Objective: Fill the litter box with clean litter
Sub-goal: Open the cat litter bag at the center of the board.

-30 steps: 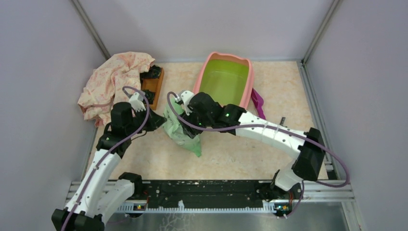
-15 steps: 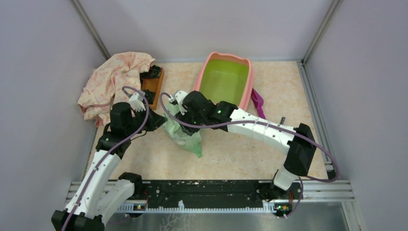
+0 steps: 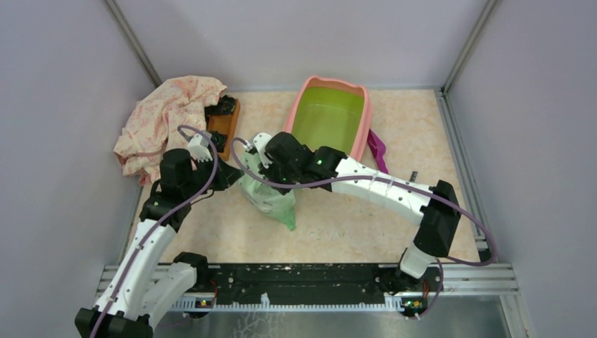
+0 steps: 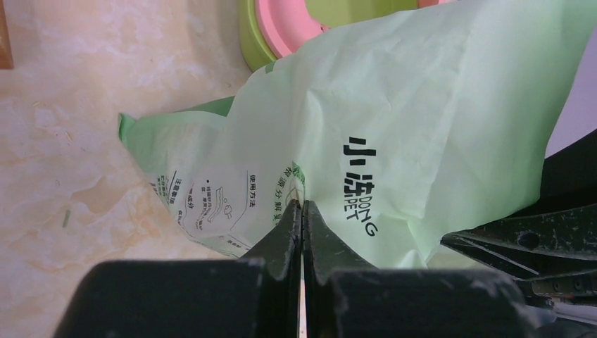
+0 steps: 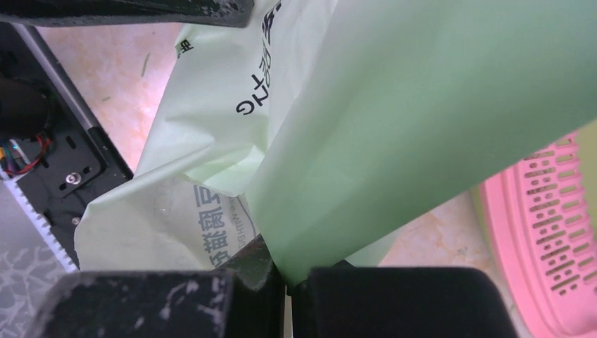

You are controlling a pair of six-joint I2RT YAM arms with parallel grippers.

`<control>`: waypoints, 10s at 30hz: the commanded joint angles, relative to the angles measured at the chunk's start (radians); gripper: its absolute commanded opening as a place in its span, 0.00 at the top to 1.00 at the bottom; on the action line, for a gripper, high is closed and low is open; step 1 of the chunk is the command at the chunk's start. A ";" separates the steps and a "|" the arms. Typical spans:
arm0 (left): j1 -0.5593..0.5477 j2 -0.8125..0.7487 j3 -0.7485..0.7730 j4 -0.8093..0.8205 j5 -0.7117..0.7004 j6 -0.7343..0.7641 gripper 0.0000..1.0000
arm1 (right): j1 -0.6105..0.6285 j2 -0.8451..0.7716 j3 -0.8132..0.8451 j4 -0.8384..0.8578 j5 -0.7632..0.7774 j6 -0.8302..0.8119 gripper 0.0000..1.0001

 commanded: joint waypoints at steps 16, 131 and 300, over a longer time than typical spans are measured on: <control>-0.002 -0.056 0.048 0.057 0.011 0.001 0.69 | 0.134 -0.104 0.011 0.152 0.459 -0.131 1.00; 0.000 -0.146 -0.080 0.147 0.068 -0.033 0.98 | 0.010 -0.006 -0.145 0.233 0.287 0.041 0.66; -0.019 -0.163 -0.441 0.155 -0.112 -0.311 1.00 | 0.157 0.019 -0.065 0.216 0.468 -0.367 1.00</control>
